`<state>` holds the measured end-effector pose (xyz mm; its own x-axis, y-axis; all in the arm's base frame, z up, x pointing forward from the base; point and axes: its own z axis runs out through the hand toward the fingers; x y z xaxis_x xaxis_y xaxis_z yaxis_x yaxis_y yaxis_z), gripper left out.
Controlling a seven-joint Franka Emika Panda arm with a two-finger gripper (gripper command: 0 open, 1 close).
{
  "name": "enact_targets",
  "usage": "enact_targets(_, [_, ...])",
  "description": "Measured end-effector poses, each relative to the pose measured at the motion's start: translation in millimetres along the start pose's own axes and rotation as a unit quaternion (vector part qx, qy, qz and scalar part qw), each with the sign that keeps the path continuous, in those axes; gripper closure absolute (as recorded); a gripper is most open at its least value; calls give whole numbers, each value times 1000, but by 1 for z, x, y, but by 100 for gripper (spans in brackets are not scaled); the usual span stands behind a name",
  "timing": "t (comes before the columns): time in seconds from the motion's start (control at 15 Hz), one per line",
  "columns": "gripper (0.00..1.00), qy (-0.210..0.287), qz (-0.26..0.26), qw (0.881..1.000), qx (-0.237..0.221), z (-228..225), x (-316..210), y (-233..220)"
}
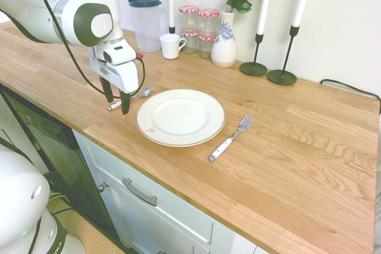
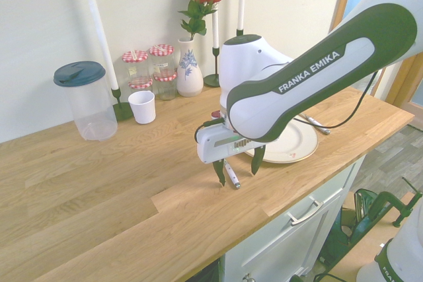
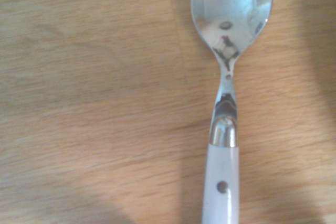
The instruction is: Put the spoon into the plate
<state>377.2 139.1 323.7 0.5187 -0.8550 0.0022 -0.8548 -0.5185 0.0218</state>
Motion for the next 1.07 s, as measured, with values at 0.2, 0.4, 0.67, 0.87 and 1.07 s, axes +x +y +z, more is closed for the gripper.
enact_targets(0.2, [100, 0, -1, 1000, 2, 0, -1, -1])
enact_targets(0.4, [100, 0, -2, 1000, 3, 0, -1, -2])
enact_targets(0.67, [100, 0, -3, 1000, 5, 0, -2, -4])
enact_targets(0.87, [100, 0, -5, 1000, 7, 0, -4, -7])
enact_targets(1.07, [100, -2, -3, 1000, 9, 0, -7, -10])
